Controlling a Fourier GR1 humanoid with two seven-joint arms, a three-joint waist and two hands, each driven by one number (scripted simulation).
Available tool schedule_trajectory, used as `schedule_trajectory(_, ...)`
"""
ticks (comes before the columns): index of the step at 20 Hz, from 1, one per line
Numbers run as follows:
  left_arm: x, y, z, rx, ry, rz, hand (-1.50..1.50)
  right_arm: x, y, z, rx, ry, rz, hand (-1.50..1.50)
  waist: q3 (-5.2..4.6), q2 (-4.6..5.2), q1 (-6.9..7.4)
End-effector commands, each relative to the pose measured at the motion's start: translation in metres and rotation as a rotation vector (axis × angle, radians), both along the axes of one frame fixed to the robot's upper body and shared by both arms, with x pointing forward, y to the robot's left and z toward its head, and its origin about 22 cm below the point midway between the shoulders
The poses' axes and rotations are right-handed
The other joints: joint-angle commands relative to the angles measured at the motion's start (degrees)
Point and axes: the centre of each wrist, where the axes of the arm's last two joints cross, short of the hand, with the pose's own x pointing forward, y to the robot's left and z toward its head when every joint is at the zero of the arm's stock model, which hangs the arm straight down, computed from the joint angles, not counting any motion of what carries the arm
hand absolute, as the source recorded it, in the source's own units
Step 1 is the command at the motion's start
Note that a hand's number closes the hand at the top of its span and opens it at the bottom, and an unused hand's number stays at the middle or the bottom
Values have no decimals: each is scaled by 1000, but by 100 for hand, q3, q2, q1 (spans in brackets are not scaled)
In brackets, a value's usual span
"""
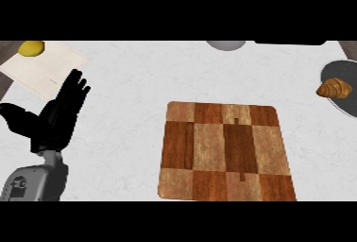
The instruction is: Pick the croissant from the cutting board and place it in the pan
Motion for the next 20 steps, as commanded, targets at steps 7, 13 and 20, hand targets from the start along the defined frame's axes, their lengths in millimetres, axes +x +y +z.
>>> schedule_trajectory(7,-7,14,-5,5,3,39,0,-81,-65,18,318,-234,98,-150,3,-60,-231)
schedule_trajectory(13,-7,13,-8,-4,18,32,0,-123,-79,0,331,-214,176,-150,1,-46,-159)
schedule_trajectory(20,-4,12,-2,0,-1,29,0,-149,-89,0,307,-193,143,-150,-5,-74,-161)
